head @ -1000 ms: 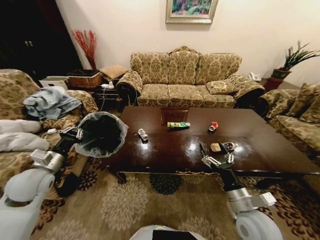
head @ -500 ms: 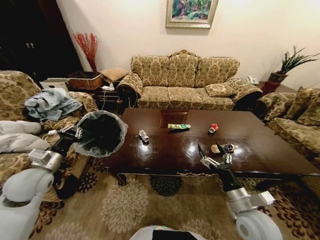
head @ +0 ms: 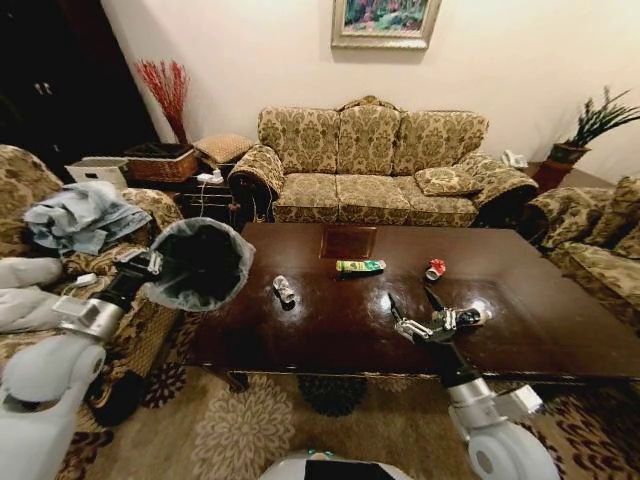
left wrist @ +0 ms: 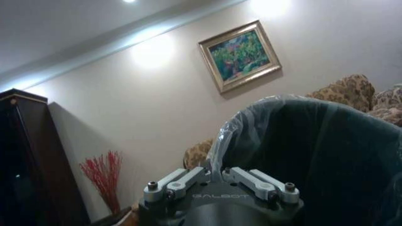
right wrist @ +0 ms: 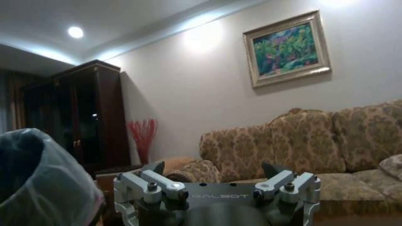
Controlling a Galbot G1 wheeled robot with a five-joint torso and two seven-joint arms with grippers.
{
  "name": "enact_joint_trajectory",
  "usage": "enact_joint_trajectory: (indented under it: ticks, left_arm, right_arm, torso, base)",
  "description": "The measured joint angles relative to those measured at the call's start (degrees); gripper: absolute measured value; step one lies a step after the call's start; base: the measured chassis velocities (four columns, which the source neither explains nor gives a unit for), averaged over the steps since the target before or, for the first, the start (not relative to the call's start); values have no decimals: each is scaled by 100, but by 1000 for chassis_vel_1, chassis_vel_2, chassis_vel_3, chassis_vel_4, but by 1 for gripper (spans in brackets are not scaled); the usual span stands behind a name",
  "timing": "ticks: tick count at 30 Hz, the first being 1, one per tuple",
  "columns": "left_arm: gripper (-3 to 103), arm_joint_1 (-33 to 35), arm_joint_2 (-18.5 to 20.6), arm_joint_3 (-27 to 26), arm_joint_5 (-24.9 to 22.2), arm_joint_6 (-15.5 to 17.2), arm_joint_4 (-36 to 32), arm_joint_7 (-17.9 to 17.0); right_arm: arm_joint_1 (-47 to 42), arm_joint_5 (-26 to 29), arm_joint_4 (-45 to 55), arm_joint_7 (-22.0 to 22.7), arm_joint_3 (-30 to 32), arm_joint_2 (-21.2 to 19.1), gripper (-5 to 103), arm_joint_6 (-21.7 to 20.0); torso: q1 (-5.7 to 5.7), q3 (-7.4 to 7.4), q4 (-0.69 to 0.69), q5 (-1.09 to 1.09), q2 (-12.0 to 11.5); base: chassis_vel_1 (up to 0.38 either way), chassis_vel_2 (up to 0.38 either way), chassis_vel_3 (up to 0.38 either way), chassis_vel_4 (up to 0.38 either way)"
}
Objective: Move to the front of the table and place the trash on the table into the trash bin.
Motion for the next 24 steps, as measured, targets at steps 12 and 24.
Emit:
enact_joint_trajectory:
  ticks: [12,24]
  left_arm:
    - [3,20,-42,46,-12,-2,4,19]
    - [3,11,-81,44,-84,-4,-49,82]
  right_arm:
    - [125,46,-36,5,29,34,100,-361]
    - [157,112,-141,44,22,37,100,-373]
  torso:
    - [0,0,1,-1,2]
    - [-1,-1,0,0,3]
  base:
    - [0,0,0,0]
    - [109,107,-117,-119]
